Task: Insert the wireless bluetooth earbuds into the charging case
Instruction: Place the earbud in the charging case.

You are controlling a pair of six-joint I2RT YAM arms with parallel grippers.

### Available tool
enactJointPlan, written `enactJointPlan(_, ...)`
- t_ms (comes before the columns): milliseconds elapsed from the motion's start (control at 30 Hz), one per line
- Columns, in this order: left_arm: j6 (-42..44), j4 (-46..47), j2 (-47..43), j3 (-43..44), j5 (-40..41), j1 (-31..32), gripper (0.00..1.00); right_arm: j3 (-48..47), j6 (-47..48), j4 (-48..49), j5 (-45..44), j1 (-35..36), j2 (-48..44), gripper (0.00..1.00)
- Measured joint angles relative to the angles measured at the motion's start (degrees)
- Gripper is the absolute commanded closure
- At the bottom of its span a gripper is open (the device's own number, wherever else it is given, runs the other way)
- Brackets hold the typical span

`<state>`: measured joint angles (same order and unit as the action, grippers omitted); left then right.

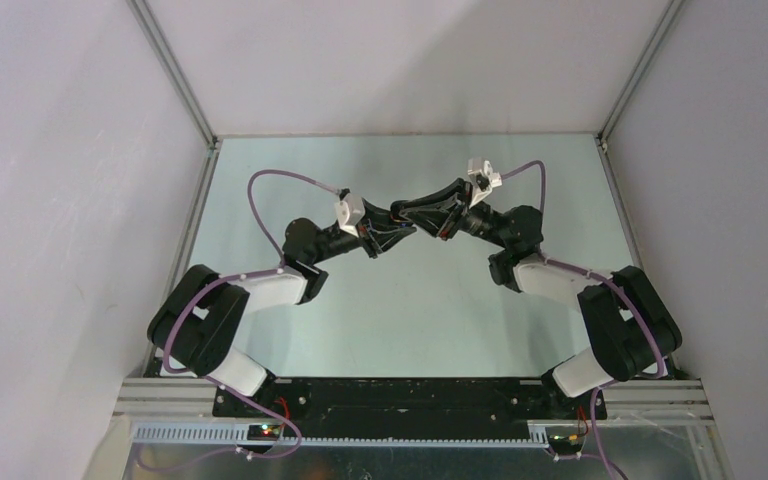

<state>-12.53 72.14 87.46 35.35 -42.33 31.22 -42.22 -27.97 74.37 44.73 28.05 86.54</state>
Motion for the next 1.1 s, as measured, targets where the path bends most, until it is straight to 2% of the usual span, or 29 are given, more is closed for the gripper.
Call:
enactJointPlan(500, 0.31, -0.31, 0.0, 0.0, 0.22, -0.31, 0.98, 1.09, -2.51, -0.26, -3.78, 0.76, -0.42, 0.8)
enactJointPlan(1100, 5.75, -4.2, 0.0, 0.0, 0.76, -1.84, 0.97, 0.26, -3.85, -11.02, -6.8, 0.98, -1.99, 0.78)
